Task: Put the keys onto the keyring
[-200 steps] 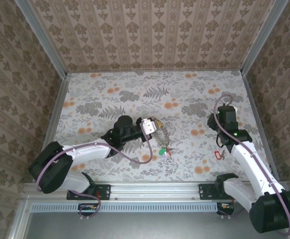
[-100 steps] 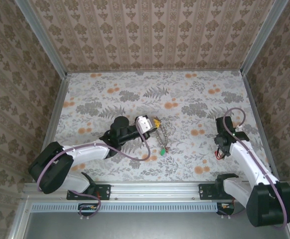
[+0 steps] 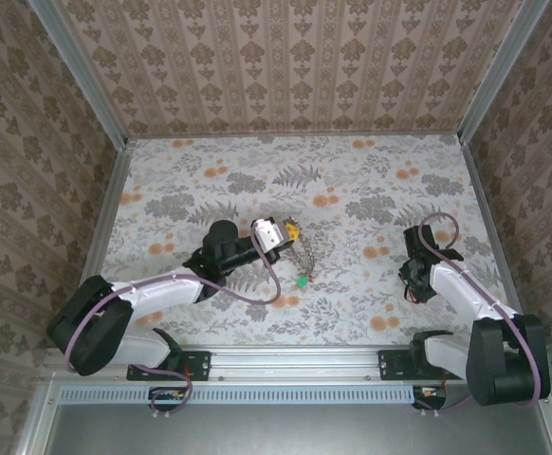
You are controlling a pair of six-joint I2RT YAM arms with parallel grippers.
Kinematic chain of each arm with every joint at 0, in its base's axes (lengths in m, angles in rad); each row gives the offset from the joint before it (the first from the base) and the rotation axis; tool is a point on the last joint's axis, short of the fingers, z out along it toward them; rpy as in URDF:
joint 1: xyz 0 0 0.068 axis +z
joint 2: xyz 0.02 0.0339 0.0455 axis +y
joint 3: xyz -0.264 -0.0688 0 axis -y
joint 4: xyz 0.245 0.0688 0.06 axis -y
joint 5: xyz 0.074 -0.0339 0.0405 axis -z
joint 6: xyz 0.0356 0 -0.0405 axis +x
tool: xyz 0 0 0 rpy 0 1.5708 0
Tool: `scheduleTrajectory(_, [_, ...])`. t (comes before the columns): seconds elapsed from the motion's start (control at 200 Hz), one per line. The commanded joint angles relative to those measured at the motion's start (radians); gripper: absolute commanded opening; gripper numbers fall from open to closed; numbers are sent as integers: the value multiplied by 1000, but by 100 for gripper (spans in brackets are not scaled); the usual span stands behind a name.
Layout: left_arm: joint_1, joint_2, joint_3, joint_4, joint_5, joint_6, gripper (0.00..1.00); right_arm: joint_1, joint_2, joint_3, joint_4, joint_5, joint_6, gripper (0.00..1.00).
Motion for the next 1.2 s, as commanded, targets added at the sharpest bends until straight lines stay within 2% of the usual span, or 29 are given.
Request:
scheduleTrajectory(0.0, [4, -24, -2, 67, 23, -26, 0, -3, 21, -11, 19, -29, 17, 38])
scheduleTrajectory(0.325, [5, -20, 7, 62, 27, -26, 0, 10, 34, -5, -27, 18, 83, 37])
scheduleTrajectory(0.49, [8, -20, 9, 60, 28, -26, 0, 20, 77, 3, 13, -32, 57, 37])
scheduleTrajectory(0.845, [8, -20, 17, 53, 22, -26, 0, 190, 168, 105, 74, -73, -9, 39])
scheduleTrajectory(0.98, [7, -21, 15, 54, 17, -28, 0, 276, 258, 166, 137, -139, -80, 39])
scheduleTrajectory(1.09, [8, -21, 14, 51, 16, -28, 0, 329, 346, 257, 124, -190, -161, 39])
scheduleTrajectory(1.195, [7, -26, 18, 41, 15, -26, 0, 334, 338, 322, -3, -104, -184, 39])
